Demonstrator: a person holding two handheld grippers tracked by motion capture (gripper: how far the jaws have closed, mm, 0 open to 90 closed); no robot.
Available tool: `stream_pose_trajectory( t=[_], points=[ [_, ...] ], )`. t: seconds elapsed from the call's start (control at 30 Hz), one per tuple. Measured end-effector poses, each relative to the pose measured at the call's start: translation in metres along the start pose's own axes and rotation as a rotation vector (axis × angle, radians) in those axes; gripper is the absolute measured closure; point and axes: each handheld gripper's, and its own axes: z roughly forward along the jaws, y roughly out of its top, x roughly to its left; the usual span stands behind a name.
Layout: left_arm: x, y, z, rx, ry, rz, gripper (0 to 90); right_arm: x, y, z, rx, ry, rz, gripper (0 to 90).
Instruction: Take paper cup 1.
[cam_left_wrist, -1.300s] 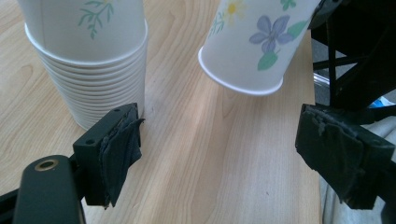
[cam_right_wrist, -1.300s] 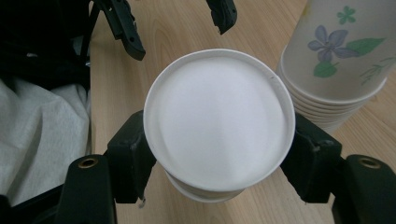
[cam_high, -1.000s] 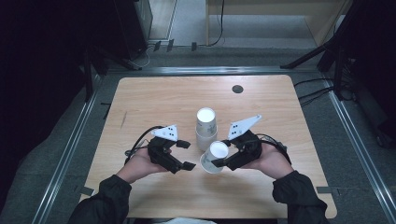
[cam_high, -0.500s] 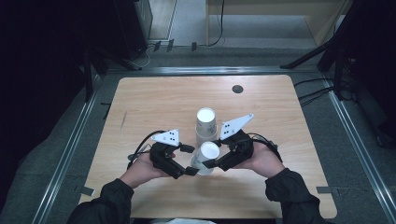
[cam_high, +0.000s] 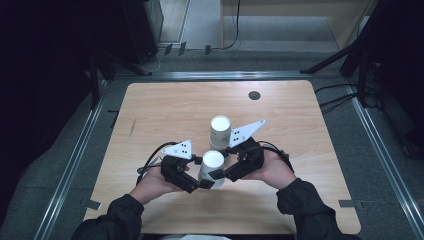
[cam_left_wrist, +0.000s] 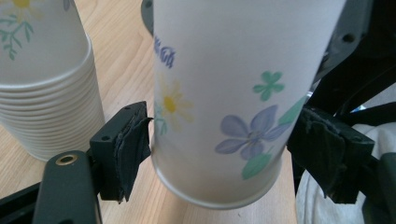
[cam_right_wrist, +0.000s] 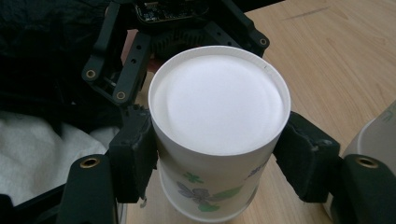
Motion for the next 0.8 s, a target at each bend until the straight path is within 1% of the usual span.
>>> stream_pose_trajectory(
  t=[0.03,0.07,0.23,0.37,0.4,0.5,0.67,0.7,0.77,0.8],
  points=[
    [0.0,0.0,0.0,0.0,-0.001,-0.003,21.1,0.0,0.0,0.0,-0.001,-0.002,0.002,34.0],
    [0.0,0.0,0.0,0.002,0.007,-0.003,20.8,0.0,0.0,0.001,-0.002,-0.002,0.003,34.0],
    [-0.001,0.0,0.0,-0.009,0.008,0.003,20.8,0.001,0.002,0.003,-0.017,0.016,0.005,34.0],
    [-0.001,0.001,-0.002,-0.016,0.004,0.016,24.5,0.002,0.003,0.003,-0.028,0.015,0.003,34.1],
    [-0.002,0.001,-0.003,-0.017,0.006,0.018,26.7,0.002,0.003,0.002,-0.03,0.015,0.005,34.4],
    [-0.002,0.002,-0.005,-0.02,0.009,0.026,28.6,0.001,0.003,0.001,-0.041,0.013,0.003,34.5],
    [0.0,0.004,-0.01,-0.004,0.015,0.03,30.0,0.0,0.004,0.001,-0.049,0.016,0.018,33.0],
    [0.0,0.004,-0.011,-0.004,0.021,0.031,30.1,0.0,0.004,0.0,-0.054,0.008,0.019,30.6],
    [0.002,0.005,-0.016,-0.001,0.013,0.026,30.1,0.0,0.003,-0.001,-0.057,-0.01,0.01,28.2],
    [0.002,0.005,-0.019,0.01,0.026,0.031,30.1,0.001,0.002,-0.002,-0.056,-0.017,0.007,27.5]
  ],
)
